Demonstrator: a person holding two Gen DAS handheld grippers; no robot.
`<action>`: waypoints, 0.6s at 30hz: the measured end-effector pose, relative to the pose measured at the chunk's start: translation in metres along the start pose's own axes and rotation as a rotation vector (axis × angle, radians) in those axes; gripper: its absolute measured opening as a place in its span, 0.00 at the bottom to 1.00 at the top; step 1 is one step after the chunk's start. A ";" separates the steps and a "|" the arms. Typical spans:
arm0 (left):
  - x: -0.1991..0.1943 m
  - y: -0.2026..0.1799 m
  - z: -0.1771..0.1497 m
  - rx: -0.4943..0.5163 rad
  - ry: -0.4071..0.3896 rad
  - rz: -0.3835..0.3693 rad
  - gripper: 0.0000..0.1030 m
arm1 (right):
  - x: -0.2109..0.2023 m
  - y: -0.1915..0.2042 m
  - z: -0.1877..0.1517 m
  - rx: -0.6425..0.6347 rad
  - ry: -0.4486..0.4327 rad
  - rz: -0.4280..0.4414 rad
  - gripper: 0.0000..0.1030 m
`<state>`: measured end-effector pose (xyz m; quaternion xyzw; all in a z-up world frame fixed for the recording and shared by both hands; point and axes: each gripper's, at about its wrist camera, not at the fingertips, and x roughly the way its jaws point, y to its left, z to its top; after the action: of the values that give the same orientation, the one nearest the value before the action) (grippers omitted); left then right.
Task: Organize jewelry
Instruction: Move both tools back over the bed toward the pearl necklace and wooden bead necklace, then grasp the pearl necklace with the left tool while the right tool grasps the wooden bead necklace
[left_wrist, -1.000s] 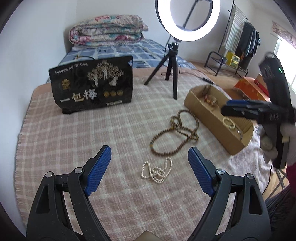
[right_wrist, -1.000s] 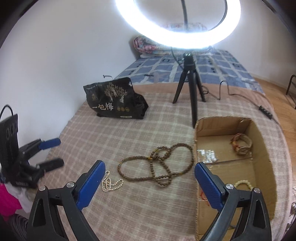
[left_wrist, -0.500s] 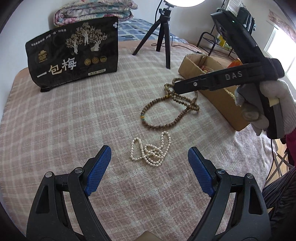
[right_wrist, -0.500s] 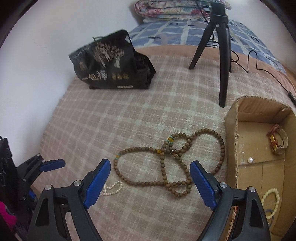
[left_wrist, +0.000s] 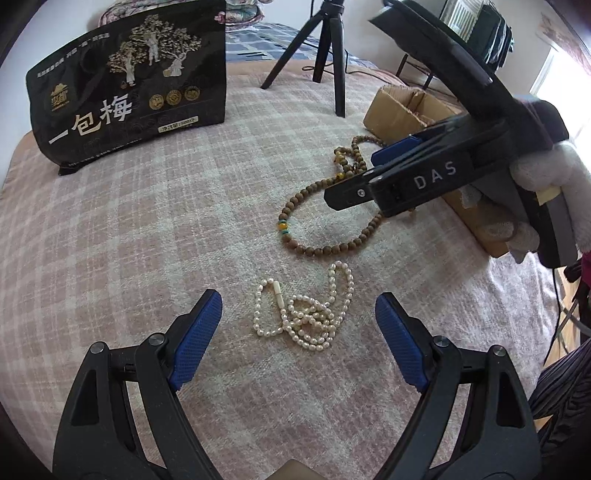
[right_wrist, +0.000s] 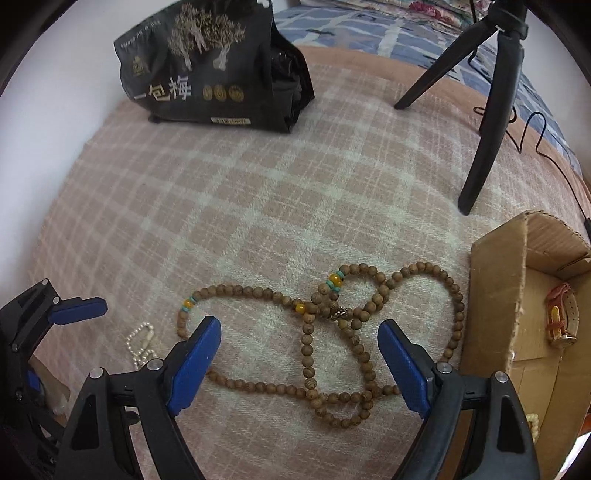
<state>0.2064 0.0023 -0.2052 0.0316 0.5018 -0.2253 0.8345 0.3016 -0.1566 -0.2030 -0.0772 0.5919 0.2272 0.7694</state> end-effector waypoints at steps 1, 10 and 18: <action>0.002 -0.001 0.000 0.004 0.004 0.000 0.85 | 0.003 -0.001 0.001 0.000 0.009 -0.001 0.86; 0.025 -0.011 0.004 0.021 0.068 0.051 0.85 | 0.019 -0.010 0.013 0.027 0.034 0.006 0.85; 0.033 -0.009 0.004 0.022 0.079 0.102 0.71 | 0.029 -0.014 0.033 0.015 0.048 -0.011 0.78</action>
<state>0.2189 -0.0185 -0.2292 0.0750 0.5296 -0.1867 0.8240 0.3427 -0.1488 -0.2233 -0.0803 0.6116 0.2166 0.7567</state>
